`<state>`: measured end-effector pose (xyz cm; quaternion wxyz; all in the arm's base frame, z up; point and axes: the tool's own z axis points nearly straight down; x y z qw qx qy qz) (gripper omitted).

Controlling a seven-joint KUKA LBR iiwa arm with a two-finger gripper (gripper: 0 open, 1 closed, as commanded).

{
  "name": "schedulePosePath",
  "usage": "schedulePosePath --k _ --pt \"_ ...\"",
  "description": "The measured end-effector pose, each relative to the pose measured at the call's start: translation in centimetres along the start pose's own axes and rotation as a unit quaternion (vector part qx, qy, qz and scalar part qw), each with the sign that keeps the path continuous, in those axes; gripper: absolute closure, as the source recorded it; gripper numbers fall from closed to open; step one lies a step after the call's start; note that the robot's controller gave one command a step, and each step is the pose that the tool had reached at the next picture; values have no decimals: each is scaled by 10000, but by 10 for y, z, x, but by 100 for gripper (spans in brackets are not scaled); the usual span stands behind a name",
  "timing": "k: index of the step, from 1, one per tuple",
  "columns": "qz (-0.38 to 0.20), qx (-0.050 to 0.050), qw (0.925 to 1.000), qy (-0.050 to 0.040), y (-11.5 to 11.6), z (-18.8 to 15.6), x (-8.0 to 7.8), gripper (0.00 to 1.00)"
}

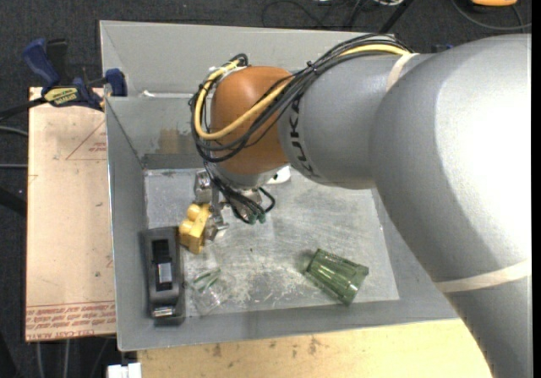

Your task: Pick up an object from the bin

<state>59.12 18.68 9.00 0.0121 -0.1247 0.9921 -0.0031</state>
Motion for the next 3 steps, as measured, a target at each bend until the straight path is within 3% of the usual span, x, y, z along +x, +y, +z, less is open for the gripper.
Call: schedulePosePath --k 1,2,3 --pt "-1639 -61 9864 93 9 -32 -9 100" --pt "-1639 -60 9864 95 9 -32 -9 100" --pt "-1757 -71 9844 91 3 -134 0 100"
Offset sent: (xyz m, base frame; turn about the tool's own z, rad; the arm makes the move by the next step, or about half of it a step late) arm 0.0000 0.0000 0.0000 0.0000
